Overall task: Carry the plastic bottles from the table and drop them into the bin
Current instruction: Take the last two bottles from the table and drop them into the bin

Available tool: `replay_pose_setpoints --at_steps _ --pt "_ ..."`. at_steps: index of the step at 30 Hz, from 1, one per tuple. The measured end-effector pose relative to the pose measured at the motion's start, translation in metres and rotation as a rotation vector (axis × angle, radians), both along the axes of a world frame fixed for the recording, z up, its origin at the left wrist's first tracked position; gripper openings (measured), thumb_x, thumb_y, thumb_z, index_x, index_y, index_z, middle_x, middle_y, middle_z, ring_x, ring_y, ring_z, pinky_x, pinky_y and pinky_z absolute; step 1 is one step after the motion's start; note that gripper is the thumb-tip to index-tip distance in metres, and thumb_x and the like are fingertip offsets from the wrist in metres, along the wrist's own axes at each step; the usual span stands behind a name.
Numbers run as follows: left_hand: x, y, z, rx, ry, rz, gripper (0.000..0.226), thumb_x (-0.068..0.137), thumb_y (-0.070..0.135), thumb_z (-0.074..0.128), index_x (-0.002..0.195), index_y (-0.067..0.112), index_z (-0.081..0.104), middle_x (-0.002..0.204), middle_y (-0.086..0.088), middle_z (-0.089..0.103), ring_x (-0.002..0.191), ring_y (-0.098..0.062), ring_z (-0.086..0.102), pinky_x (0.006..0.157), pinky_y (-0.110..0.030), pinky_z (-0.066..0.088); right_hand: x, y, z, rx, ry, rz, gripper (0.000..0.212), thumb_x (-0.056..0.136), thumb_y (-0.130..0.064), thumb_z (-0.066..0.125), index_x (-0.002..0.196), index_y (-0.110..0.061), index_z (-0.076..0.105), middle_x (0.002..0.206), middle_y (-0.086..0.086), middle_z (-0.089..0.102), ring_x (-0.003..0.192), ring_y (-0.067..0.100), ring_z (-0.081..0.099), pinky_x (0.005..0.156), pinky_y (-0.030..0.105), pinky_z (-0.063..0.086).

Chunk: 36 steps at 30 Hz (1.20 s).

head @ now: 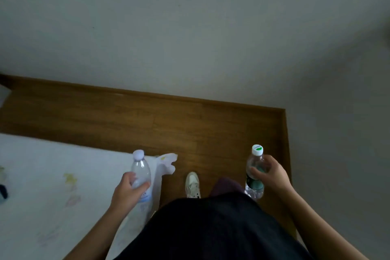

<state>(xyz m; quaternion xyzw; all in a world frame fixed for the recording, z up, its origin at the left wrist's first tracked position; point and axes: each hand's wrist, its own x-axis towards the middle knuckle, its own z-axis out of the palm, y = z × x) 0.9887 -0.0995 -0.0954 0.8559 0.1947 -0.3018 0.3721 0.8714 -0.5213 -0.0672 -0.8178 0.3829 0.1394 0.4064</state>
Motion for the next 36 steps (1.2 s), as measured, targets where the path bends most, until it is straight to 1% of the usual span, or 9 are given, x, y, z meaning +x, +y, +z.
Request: replay_pose_setpoints --at_steps 3,7,9,15,19,24,27,31,36 --pt "0.079 -0.030 0.018 -0.028 -0.051 -0.087 0.053 0.077 0.040 0.080 0.120 0.027 0.051 0.111 0.005 0.062 0.103 -0.020 0.063 0.079 -0.033 0.048 0.038 -0.016 0.002 -0.008 0.013 -0.039 0.061 0.074 -0.035 0.083 0.125 -0.014 0.056 0.108 -0.003 0.065 0.100 0.020 0.065 0.076 0.032 0.054" --pt "0.154 -0.059 0.035 -0.102 -0.120 -0.096 0.054 0.081 0.033 0.079 0.125 0.027 0.048 0.111 0.006 0.061 0.101 -0.016 0.061 0.068 -0.023 0.045 0.093 -0.033 0.001 -0.004 0.046 -0.045 0.061 0.074 -0.032 0.084 0.125 -0.013 0.057 0.104 -0.005 0.063 0.100 0.022 0.065 0.080 0.037 0.055" --pt "0.184 -0.065 0.036 -0.105 -0.123 -0.075 0.054 0.081 0.034 0.079 0.124 0.029 0.047 0.110 0.006 0.060 0.100 -0.016 0.060 0.068 -0.024 0.047 0.134 -0.043 -0.002 -0.016 0.048 -0.021 0.062 0.074 -0.032 0.084 0.127 -0.013 0.056 0.104 -0.005 0.063 0.098 0.021 0.065 0.079 0.036 0.055" --pt "0.250 -0.046 0.026 -0.087 -0.080 0.078 0.038 0.080 0.031 0.080 0.105 0.018 0.055 0.096 -0.004 0.064 0.091 -0.023 0.066 0.069 -0.032 0.054 0.295 -0.056 0.000 -0.009 0.024 0.117 0.060 0.076 -0.035 0.082 0.125 -0.013 0.056 0.109 0.001 0.066 0.095 0.019 0.063 0.079 0.035 0.054" --pt "0.261 -0.028 0.019 -0.007 -0.033 0.299 0.048 0.077 0.038 0.082 0.109 0.012 0.057 0.097 -0.006 0.067 0.093 -0.028 0.067 0.073 -0.037 0.051 0.408 -0.037 0.013 0.045 0.020 0.310 0.056 0.079 -0.034 0.079 0.126 -0.018 0.053 0.109 -0.001 0.062 0.096 0.019 0.060 0.080 0.033 0.049" --pt "0.256 -0.012 0.027 0.066 -0.008 0.654 0.077 0.063 0.056 0.073 0.123 0.014 0.051 0.108 -0.008 0.063 0.101 -0.031 0.063 0.083 -0.038 0.045 0.542 0.036 0.026 0.111 -0.014 0.695 0.050 0.079 -0.033 0.078 0.123 -0.023 0.056 0.105 -0.006 0.061 0.096 0.017 0.061 0.078 0.031 0.046" --pt "0.244 0.005 0.032 0.074 -0.008 0.857 0.088 0.058 0.061 0.067 0.128 0.011 0.050 0.110 -0.010 0.065 0.098 -0.029 0.062 0.084 -0.038 0.044 0.608 0.101 0.030 0.144 -0.005 0.885 0.061 0.076 -0.040 0.079 0.130 -0.025 0.054 0.120 -0.004 0.063 0.104 0.015 0.059 0.086 0.032 0.048" --pt "0.233 0.038 0.031 0.089 0.028 1.060 0.089 0.060 0.058 0.068 0.131 0.007 0.051 0.116 -0.014 0.065 0.094 -0.027 0.060 0.082 -0.039 0.045 0.668 0.192 0.032 0.207 0.009 1.065 0.069 0.079 -0.037 0.079 0.139 -0.026 0.048 0.140 -0.002 0.057 0.124 0.022 0.056 0.101 0.041 0.048" --pt "0.254 0.106 0.027 0.065 0.011 1.201 0.089 0.061 0.056 0.070 0.132 0.005 0.051 0.122 -0.017 0.064 0.106 -0.033 0.063 0.088 -0.042 0.048 0.720 0.291 0.020 0.210 0.039 1.174 0.070 0.080 -0.038 0.079 0.140 -0.023 0.048 0.140 0.000 0.057 0.125 0.024 0.055 0.105 0.043 0.047"
